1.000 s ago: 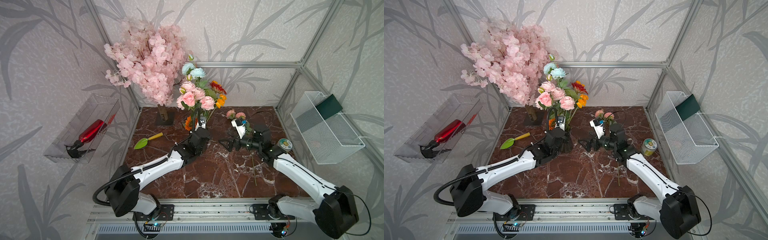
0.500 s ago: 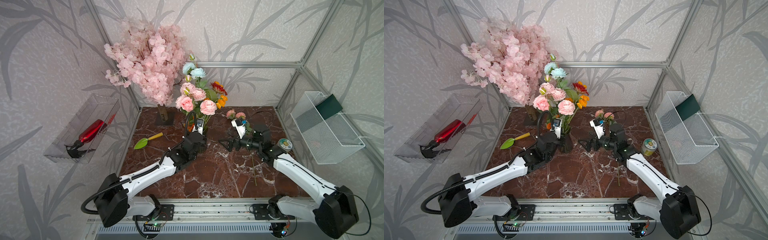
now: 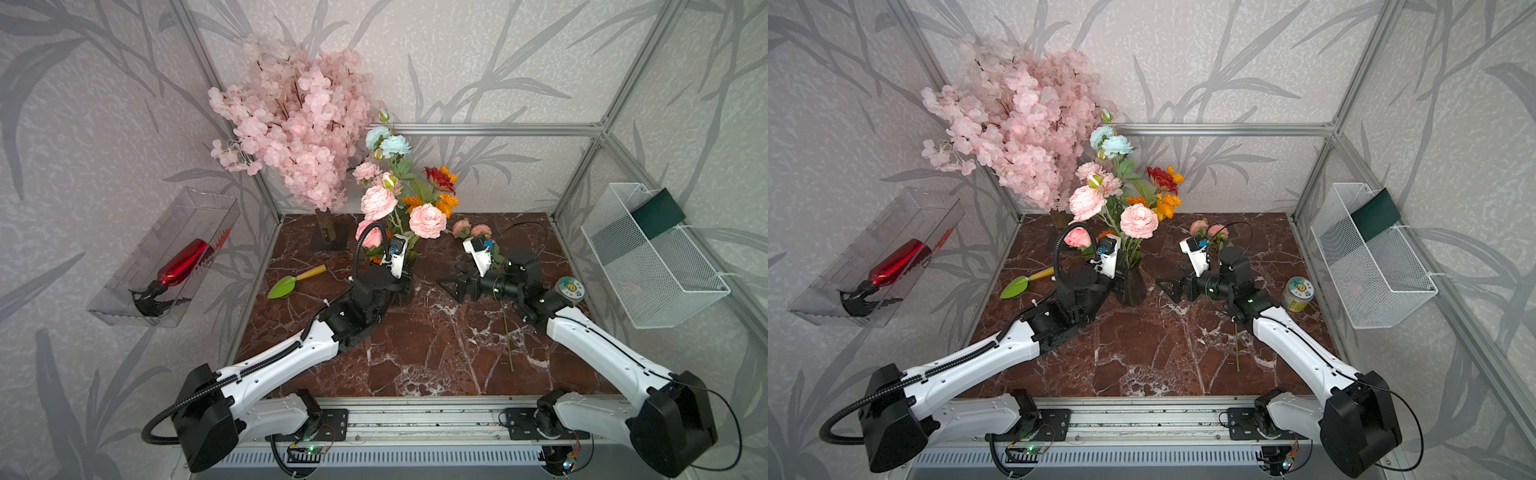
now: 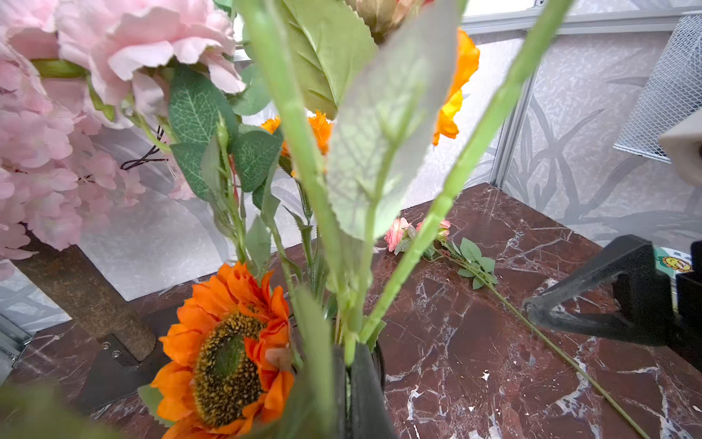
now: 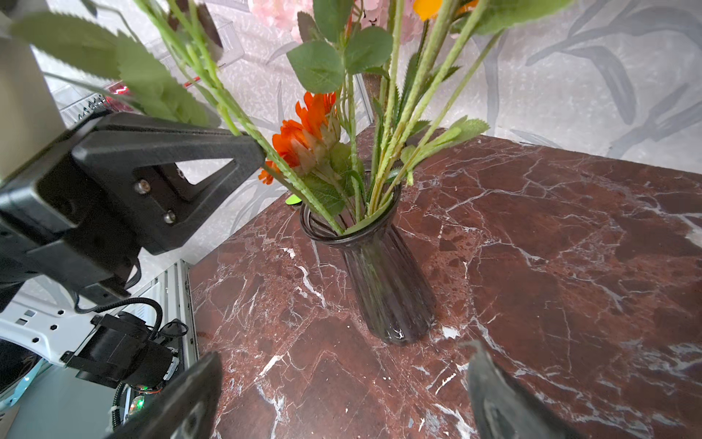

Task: Pick out pink flowers from the vase
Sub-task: Pick up the flower from the vase.

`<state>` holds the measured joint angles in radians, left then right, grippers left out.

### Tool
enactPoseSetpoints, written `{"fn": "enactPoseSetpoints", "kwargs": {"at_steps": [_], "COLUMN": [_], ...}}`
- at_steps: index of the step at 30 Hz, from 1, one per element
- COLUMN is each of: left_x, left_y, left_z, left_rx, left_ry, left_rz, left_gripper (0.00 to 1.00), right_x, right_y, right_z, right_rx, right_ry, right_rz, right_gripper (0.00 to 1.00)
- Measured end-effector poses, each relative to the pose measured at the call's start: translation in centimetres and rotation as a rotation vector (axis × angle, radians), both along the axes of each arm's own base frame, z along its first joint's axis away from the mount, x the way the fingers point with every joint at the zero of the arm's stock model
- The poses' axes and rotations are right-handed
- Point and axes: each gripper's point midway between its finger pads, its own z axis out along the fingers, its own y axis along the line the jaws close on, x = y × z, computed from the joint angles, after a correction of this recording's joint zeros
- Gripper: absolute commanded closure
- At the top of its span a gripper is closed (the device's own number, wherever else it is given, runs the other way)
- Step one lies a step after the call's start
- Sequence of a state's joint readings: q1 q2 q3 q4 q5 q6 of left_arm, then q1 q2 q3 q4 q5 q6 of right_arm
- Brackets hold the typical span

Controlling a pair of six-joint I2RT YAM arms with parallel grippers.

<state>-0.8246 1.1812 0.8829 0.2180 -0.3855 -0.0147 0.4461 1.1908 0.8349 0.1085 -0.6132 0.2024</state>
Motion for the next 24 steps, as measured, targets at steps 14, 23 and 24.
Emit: {"fn": "enactPoseSetpoints", "kwargs": {"at_steps": [14, 23, 24], "left_x": [-1.2, -2.0, -2.1], "left_y": [-1.4, -2.0, -2.0], "left_z": [4.2, 9.0, 9.4], "left_rx": [-0.043, -0.092, -0.095], "left_ry": [-0.046, -0.089, -0.093], "left_rz": [-0.120, -0.180, -0.183], "left_gripper": [1.00, 1.00, 1.00], "right_x": [0.4, 0.8, 0.8], "right_y": [1.1, 1.4, 1.4], "right_z": [1.0, 4.3, 4.9], "right_rx": [0.016, 0.030, 0.031], "right_ry": [-0.001, -0.074, -0.087], "right_rz": [0.023, 0.030, 0.032], "right_gripper": [0.01, 0.01, 0.01]}}
